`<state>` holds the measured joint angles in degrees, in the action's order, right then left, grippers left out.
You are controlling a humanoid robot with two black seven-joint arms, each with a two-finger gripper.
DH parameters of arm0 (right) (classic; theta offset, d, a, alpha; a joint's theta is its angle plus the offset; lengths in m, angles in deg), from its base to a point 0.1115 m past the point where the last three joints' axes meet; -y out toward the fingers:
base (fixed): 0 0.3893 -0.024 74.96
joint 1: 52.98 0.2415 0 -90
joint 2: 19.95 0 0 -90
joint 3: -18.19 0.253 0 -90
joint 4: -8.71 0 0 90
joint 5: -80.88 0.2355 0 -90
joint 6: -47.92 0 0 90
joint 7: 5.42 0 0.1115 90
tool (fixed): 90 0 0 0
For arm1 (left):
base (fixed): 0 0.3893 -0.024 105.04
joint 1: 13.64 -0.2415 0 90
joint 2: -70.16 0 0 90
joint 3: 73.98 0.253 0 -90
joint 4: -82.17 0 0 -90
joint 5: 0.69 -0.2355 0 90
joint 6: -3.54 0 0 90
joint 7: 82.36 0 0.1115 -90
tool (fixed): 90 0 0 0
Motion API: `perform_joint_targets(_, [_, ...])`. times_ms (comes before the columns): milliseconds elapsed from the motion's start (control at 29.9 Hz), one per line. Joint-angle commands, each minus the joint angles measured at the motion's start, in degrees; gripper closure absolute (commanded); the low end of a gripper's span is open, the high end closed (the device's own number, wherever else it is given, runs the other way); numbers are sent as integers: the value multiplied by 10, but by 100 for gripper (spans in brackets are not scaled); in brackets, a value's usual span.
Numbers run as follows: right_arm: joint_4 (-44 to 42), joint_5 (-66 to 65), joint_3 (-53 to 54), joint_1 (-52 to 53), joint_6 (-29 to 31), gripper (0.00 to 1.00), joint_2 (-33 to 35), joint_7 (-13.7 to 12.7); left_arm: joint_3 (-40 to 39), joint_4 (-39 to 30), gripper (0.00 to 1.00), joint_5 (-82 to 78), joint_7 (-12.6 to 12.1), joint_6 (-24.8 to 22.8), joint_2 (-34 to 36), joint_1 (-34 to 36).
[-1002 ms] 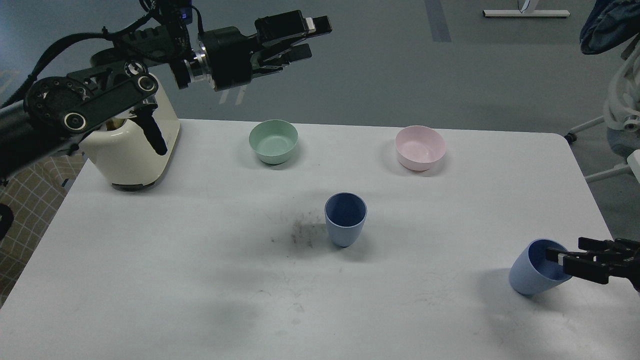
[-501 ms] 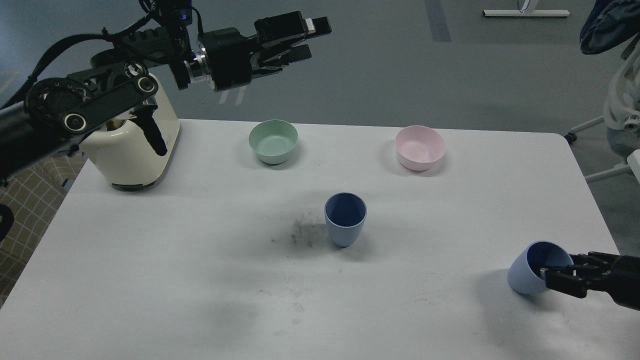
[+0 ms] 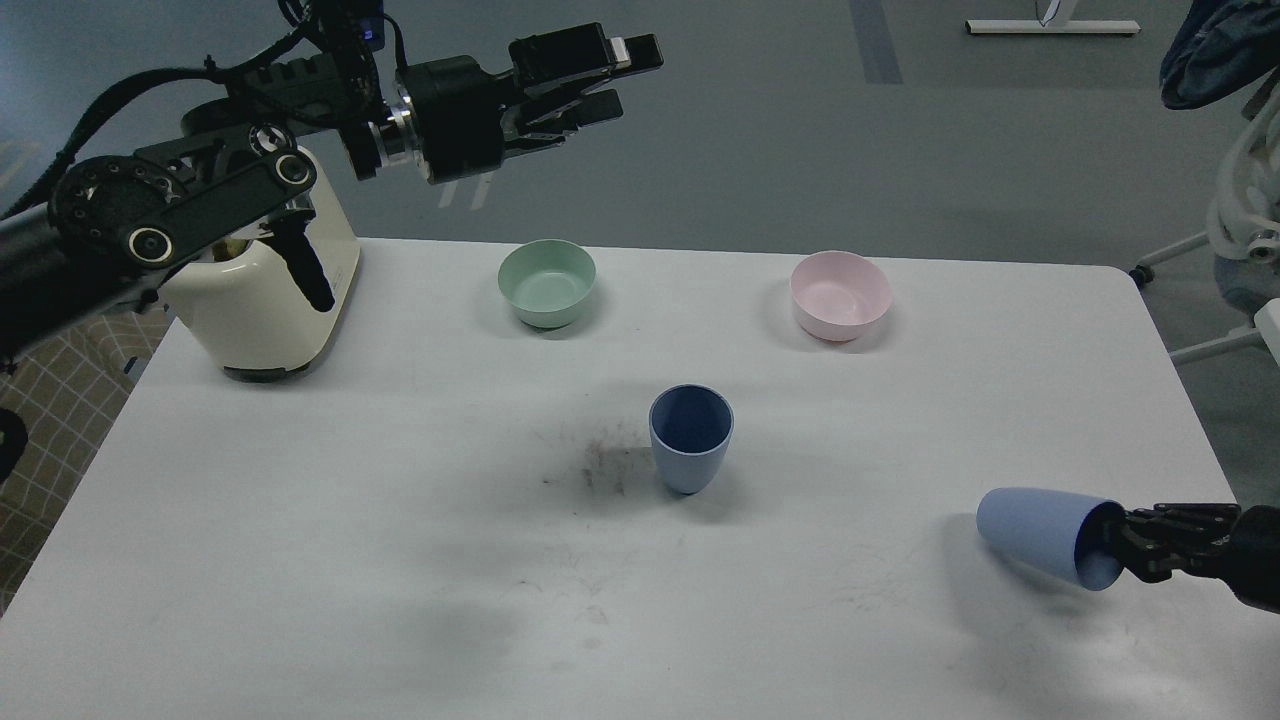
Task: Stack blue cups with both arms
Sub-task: 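Lift the blue cup with the right gripper toward the center cup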
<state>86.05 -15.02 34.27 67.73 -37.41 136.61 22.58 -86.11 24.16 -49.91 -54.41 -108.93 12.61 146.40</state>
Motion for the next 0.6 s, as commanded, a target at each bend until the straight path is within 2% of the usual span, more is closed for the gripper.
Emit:
perform_joint_targets(0, [19, -9, 5, 22, 4, 100, 27, 0, 0, 0, 4, 0, 0, 1, -1, 0])
perform_joint_targets(100, [39, -10, 5, 51, 10, 100, 37, 0, 0, 0, 4, 0, 0, 0, -1, 0])
perform_joint_targets(267, [50, -10, 5, 130, 53, 100, 50, 0, 0, 0, 4, 0, 0, 0, -4, 0])
perform_joint_targets(434, [48, -11, 4, 226, 138, 100, 37, 0, 0, 0, 4, 0, 0, 0, -5, 0])
perform_joint_targets(568, [44, -13, 0, 288, 191, 100, -2, 0, 0, 2, 4, -1, 0, 0, -11, 0])
